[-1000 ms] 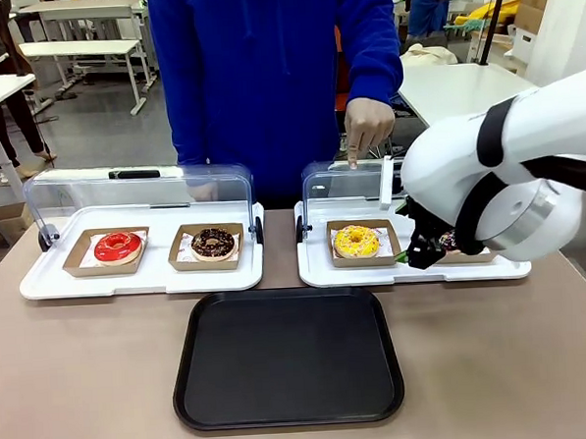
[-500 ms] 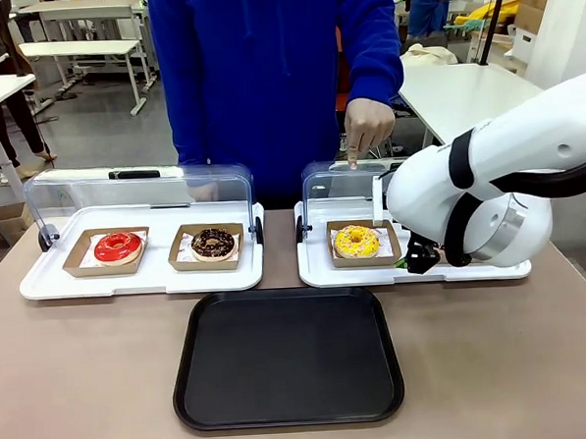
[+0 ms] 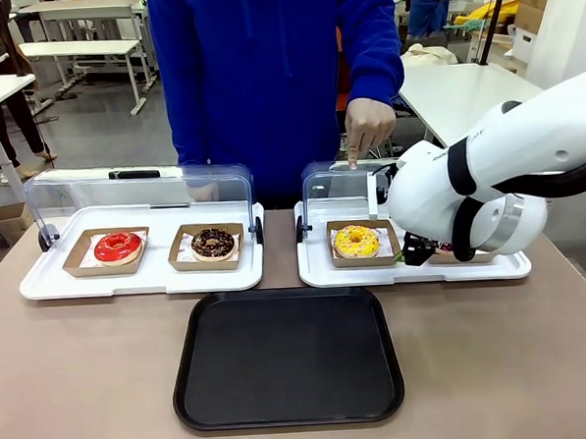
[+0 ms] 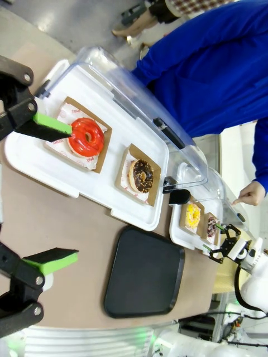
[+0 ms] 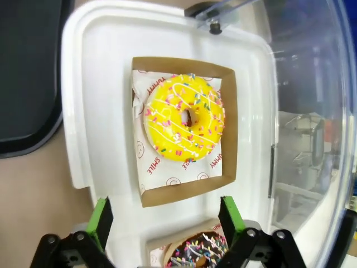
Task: Move the third donut from the left to the tray.
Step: Pick up the Paper togo box containing the Donut indicated by the person and place it on the Handle tray.
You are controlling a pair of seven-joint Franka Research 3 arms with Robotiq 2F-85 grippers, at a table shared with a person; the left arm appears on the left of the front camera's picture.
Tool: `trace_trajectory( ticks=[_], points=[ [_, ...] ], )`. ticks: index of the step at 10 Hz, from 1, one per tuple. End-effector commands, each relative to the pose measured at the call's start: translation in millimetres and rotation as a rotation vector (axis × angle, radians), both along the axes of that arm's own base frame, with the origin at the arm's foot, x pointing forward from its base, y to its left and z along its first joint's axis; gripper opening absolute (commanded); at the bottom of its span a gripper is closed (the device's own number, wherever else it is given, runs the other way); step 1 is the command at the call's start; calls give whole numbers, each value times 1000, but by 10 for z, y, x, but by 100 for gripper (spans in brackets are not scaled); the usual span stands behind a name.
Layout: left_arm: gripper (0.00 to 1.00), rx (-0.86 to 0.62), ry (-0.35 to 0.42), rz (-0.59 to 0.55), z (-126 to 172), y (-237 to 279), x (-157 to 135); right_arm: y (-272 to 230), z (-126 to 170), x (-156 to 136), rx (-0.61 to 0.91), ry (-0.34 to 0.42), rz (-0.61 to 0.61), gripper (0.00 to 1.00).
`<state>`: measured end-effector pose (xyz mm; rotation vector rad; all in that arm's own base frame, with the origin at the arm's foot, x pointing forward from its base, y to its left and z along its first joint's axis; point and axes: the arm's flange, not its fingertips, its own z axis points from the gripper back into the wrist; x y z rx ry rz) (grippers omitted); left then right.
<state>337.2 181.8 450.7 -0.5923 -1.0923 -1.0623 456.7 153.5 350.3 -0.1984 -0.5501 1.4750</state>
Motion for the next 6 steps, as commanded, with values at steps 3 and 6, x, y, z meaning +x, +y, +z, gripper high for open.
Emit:
trace_trajectory(
  ticks=[3, 6],
  points=[
    [100, -14, -25, -3, 4, -7, 1, 298, -96, 362, -17, 48, -18, 100],
    [100, -14, -25, -3, 4, -7, 1, 326, -220, 444, -48, 69, -22, 100]
  ],
)
